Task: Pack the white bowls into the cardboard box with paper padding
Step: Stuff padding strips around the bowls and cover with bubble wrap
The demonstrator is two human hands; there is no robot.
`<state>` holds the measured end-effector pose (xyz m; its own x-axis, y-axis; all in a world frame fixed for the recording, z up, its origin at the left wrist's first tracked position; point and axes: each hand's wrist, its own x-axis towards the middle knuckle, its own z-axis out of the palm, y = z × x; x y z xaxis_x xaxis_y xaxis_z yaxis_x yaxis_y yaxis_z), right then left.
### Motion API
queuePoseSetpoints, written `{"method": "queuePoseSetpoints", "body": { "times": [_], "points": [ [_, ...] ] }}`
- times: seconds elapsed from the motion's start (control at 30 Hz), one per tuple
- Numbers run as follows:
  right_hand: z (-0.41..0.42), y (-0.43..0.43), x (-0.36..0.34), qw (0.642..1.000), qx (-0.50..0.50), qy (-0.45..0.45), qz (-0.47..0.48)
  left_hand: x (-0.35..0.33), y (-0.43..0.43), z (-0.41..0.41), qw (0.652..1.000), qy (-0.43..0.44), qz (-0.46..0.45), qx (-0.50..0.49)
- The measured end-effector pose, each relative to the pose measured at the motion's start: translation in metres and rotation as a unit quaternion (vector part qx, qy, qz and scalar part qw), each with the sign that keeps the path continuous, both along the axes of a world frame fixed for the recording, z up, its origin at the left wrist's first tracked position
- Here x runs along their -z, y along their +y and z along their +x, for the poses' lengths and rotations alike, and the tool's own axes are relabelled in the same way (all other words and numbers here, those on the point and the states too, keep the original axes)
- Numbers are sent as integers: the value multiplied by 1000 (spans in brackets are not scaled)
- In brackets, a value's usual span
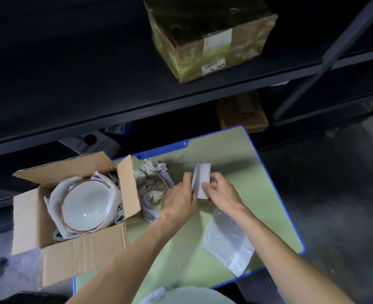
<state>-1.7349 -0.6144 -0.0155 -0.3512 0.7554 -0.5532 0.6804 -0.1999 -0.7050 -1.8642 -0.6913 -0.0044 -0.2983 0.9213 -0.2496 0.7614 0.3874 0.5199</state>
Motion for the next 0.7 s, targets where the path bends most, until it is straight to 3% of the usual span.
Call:
{"method": "queuePoseSetpoints", "body": {
  "times": [0.2,0.4,0.57,0.7],
  "points": [
    [-2,-13,-28,998,-4,53,26,-23,-29,7,987,-108,116,-14],
    [6,-26,-66,991,-34,117,46,-58,-54,1,962,-243,112,-56],
    [3,-36,-88,985,-114,114,65,-79,-60,-1,939,-248,186,-148],
    [-4,-45,-104,982,-117,112,95,-90,-66,-4,911,-299,209,-191]
  ]
}}
